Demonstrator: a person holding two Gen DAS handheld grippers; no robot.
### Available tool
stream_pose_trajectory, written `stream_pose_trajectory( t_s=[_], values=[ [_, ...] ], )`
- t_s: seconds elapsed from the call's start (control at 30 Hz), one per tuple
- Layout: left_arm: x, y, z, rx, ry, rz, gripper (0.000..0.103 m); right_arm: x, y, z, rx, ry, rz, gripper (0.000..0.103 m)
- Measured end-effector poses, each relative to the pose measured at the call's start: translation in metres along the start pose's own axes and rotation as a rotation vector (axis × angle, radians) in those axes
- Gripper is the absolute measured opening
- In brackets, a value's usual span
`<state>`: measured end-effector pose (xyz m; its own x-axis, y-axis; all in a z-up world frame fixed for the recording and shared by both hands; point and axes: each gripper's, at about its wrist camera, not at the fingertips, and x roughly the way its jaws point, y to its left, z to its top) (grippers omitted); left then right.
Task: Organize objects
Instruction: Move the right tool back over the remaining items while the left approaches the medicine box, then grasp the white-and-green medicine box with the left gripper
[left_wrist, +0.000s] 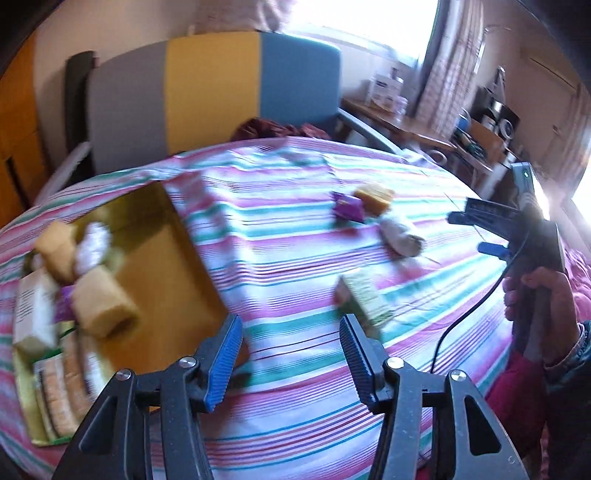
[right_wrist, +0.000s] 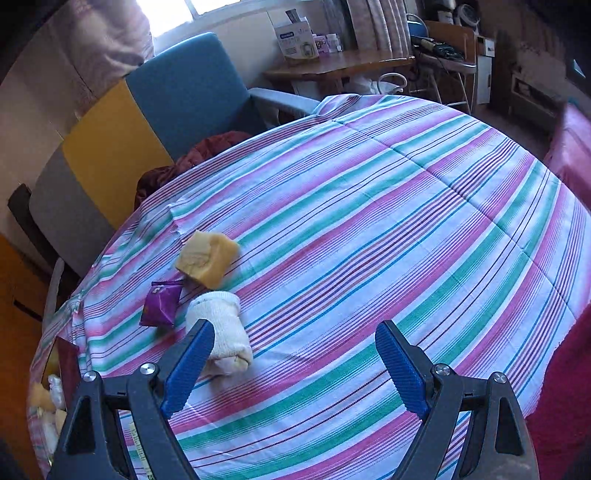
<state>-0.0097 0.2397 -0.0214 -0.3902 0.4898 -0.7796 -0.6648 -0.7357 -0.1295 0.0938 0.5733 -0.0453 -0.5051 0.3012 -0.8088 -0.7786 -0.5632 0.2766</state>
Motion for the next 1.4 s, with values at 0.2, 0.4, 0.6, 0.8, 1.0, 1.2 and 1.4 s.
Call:
stream_pose_trajectory(
  t_s=[0.2,0.4,0.6,0.8,1.0,1.2,1.4],
  values=[
    [0.032,-0.027,0.009,0.006,0.061,-0.043,0.055,0.006,0.0,-0.006,0.002,0.027,0.021,0.091],
    [0.061,-0.045,0.017,0.017,0.112,-0.074,0.062,0.003,-0.001,-0.005,0.007,0.03,0.034,0.091],
    [0.096,-0.062,0.025,0.022,0.154,-0.078,0.068,0.004,0.001,-0.005,-0.003,0.033,0.041,0.091],
    [0.13,-0.056,0.02,0.018,0.224,-0.069,0.03,0.007,0.001,-0.005,-0.001,0.04,0.045,0.091],
    [0.11,-0.05,-0.002,0.093,0.158,-0.054,0.03,0.008,0.007,-0.004,-0.031,0.034,0.051,0.091],
    [0.088,-0.045,-0.028,0.152,0.106,-0.051,0.029,0.005,0.026,-0.01,-0.115,0.029,0.098,0.091],
    [0.084,-0.04,-0.036,0.16,0.075,-0.051,0.029,0.003,0.055,-0.021,-0.245,0.052,0.167,0.084]
  ],
)
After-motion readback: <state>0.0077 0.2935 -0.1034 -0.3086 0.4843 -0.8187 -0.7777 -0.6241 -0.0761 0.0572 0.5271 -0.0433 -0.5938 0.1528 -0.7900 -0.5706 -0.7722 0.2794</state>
